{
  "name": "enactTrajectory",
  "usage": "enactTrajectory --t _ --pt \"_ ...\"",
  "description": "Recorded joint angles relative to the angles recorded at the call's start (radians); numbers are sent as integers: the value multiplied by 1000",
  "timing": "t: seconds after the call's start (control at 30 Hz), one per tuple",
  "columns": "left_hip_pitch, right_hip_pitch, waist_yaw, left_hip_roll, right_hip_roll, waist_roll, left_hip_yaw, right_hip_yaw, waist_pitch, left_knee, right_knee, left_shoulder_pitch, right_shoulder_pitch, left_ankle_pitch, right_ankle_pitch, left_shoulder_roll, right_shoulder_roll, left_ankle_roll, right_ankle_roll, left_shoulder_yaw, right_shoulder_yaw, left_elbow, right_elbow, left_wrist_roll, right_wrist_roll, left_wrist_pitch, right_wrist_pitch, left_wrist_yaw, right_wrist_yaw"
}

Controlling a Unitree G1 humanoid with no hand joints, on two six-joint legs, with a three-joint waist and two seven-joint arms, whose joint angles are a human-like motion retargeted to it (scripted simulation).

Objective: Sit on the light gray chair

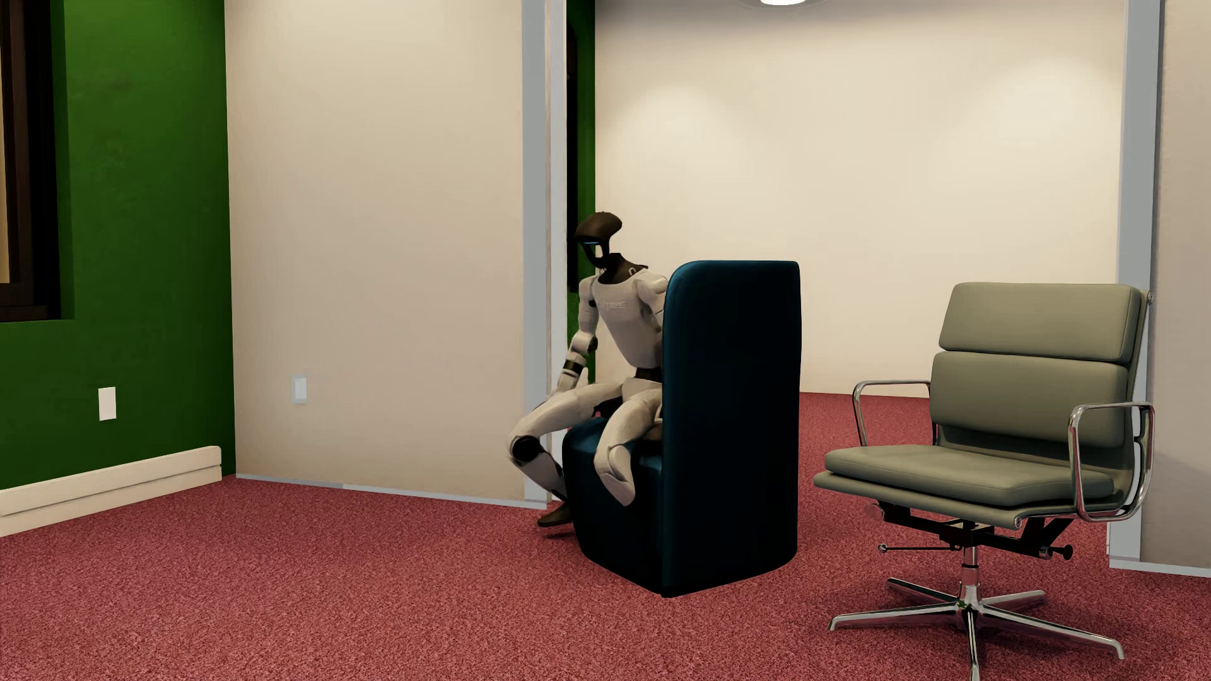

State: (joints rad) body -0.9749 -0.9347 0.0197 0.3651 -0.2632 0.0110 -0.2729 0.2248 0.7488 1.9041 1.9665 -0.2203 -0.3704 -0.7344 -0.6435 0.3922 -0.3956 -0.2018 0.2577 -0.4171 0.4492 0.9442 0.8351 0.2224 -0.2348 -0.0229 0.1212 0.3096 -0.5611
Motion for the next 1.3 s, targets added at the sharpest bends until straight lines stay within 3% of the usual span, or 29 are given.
enactTrajectory --t 0.07,0.2,0.27,0.33,0.4,0.47,0.53,0.57,0.6,0.67,0.7,0.73,0.8,0.83,0.87,0.9,0.93,1.0,1.03,1.1,1.13,1.17,1.2,1.27,1.3 --pt "24 15 -8 9 11 -1 11 2 -11 -4 3 -12 -16 -6 -24 -47 40 -12 -9 30 4 76 62 -62 26 3 6 28 -6" --pt "42 27 -4 25 2 13 24 -8 -11 -9 7 -28 -12 -1 -21 -55 70 -23 5 28 -12 129 95 -63 47 26 22 22 -22" --pt "56 36 -4 34 4 21 22 -10 -5 -7 14 -20 -24 1 -11 -55 70 -31 14 36 -11 115 113 -60 66 37 55 34 -17" --pt "61 40 -1 36 9 29 27 -16 6 -4 0 -31 -24 0 -14 -66 52 -36 -25 53 3 121 107 -54 49 21 18 30 -14" --pt "56 12 -7 35 23 35 27 -15 20 -3 9 -32 -35 -4 13 -62 46 -28 -15 59 0 115 108 -33 38 34 17 20 -6" --pt "33 -25 -12 22 32 43 20 -19 42 -7 28 -55 -52 -16 2 -54 40 -3 18 49 0 106 103 -46 46 0 -6 35 -7" --pt "-13 -62 -8 12 37 43 8 -29 42 -6 -3 -74 -46 -17 21 -47 28 -3 51 48 -20 98 111 -44 50 -3 16 15 12" --pt "-48 -81 -8 4 45 40 0 -32 30 -10 -24 -88 -41 -18 5 -43 18 -9 13 46 -22 102 127 -49 51 -21 -9 15 15" --pt "-74 -132 -12 -15 38 28 3 -14 9 -28 -25 -97 -25 -16 17 -38 17 -1 19 46 -27 104 137 -48 61 -23 -7 6 5" --pt "-77 -154 -10 -32 55 19 23 -21 -41 -89 -82 -106 13 -21 19 -30 20 17 -22 41 -39 117 199 -67 85 -27 1 -1 29" --pt "-59 -138 -11 -38 55 16 30 -28 -78 -135 -124 -96 42 -14 17 -20 31 25 -30 28 -48 136 237 -22 81 2 -10 -15 41" --pt "-16 -100 -12 -44 60 8 52 -47 -111 -191 -182 -91 74 -9 15 -12 39 39 -57 20 -56 153 276 -2 68 7 -10 -26 59" --pt "114 11 -14 -66 77 -8 106 -76 -171 -361 -334 -77 143 27 28 -3 57 69 -99 11 -70 164 308 -10 46 10 7 -57 102" --pt "209 94 -19 -91 81 -18 151 -98 -195 -471 -431 -66 171 55 39 2 64 103 -126 9 -72 161 309 -24 69 -5 -26 -63 122" --pt "284 157 -18 -105 99 -18 170 -111 -228 -597 -543 -63 193 96 60 -3 67 116 -148 16 -76 152 329 -16 22 -15 -8 -88 153" --pt "390 259 -25 -129 99 -21 195 -120 -255 -731 -663 -46 212 143 75 -4 73 132 -160 17 -69 138 302 -14 119 -41 -119 -82 120" --pt "493 352 -21 -147 99 -21 210 -143 -291 -869 -781 -19 251 183 92 -14 66 140 -164 28 -89 117 327 6 13 -43 -34 -130 185" --pt "667 527 -12 -156 138 -9 228 -180 -372 -1096 -1019 26 286 269 164 -26 69 158 -184 27 -78 97 350 41 -25 -76 -57 -136 223" --pt "740 633 -2 -177 133 -18 193 -200 -400 -1178 -1141 48 293 331 183 -30 68 152 -170 14 -79 94 362 56 -51 -87 -58 -136 242" --pt "763 813 22 -203 163 -17 182 -223 -467 -1129 -1349 106 306 348 249 -53 86 187 -199 43 -99 109 367 88 -77 -73 -56 -163 292" --pt "709 875 30 -221 161 -28 163 -240 -488 -1080 -1434 118 291 367 266 -59 86 131 -198 40 -97 120 344 81 -86 -85 -76 -136 270" --pt "696 973 47 -221 175 -21 184 -265 -497 -1065 -1528 152 290 367 288 -74 92 105 -215 59 -91 133 328 87 -78 -65 -64 -169 275" --pt "656 1023 66 -228 178 -28 197 -282 -500 -1078 -1577 164 259 362 288 -81 99 95 -219 70 -73 150 306 84 -79 -77 -77 -170 276" --pt "596 1158 99 -231 181 -40 208 -311 -503 -1208 -1716 190 194 458 305 -103 102 58 -225 111 -5 186 251 17 -80 -91 -87 -172 249" --pt "560 1241 112 -238 187 -41 209 -322 -512 -1285 -1808 205 156 506 320 -109 102 55 -219 127 12 210 222 24 -89 -87 -95 -187 253"
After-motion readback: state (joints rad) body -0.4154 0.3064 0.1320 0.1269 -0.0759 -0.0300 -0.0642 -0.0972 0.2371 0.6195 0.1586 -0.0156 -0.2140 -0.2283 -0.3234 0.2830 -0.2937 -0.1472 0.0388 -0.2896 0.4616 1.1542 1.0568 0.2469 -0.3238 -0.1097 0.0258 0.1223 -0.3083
